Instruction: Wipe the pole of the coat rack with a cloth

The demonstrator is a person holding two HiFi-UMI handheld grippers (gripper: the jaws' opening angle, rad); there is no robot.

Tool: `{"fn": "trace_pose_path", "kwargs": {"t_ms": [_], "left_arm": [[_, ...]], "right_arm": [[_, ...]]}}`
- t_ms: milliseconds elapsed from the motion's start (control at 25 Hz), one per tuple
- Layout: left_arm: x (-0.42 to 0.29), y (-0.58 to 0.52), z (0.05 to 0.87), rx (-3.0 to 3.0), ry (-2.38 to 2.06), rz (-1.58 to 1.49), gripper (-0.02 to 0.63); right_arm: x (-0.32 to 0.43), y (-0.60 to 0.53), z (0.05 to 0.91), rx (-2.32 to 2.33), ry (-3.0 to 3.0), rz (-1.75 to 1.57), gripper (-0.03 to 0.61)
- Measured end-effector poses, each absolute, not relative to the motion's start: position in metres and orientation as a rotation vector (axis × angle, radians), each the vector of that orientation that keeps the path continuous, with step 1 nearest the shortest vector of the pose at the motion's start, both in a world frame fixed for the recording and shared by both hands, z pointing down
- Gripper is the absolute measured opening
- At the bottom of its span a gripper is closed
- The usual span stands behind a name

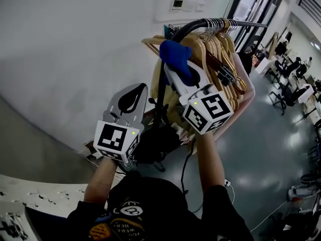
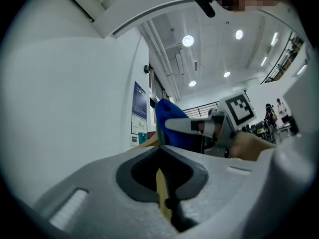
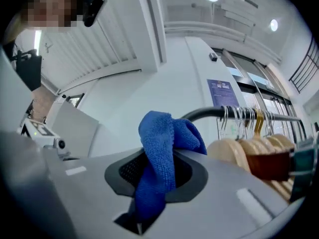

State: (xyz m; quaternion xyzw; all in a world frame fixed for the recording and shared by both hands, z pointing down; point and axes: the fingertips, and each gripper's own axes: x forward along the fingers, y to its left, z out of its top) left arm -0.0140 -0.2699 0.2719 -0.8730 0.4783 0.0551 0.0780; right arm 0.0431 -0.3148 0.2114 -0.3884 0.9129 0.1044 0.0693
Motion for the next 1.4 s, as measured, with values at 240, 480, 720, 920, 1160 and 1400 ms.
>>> {"fn": "trace_pose_path", "kwargs": {"t_ms": [240,480,720,920,1160,1400], "left_arm": [[-0.015,-0.282,0.268,-2.652,1.408,0.22,0.005],[-0.013,-0.286,0.259,-2.703,1.339,0.238,0.005],[-0.011,-0.288,0.262,-2.754,1.3,0.232,0.005],[-0.014,-0.288,0.279,-2.792,1.292,0.21,0.005],[-0.016,-0.284,0.312,-2.848,1.32,0.139,0.005],[-0.028,-0.283,0.335,-2.859,1.398,0.11,0.004]], "right_arm": [[0.057,-0.333,0.162,-1.221,2.633,0.26,0.084],[0.082,-0.344,0.125,-1.298,2.511,0.256,0.083],[0.059,-0.325,0.147,-1.239,2.588,0.275,0.083],[0.034,-0.309,0.232,-1.29,2.753,0.302,0.083],[0.025,-0.3,0.356,-1.355,2.916,0.106,0.083],[0.037,-0.289,0.365,-1.437,2.797,-0.02,0.08]]}}
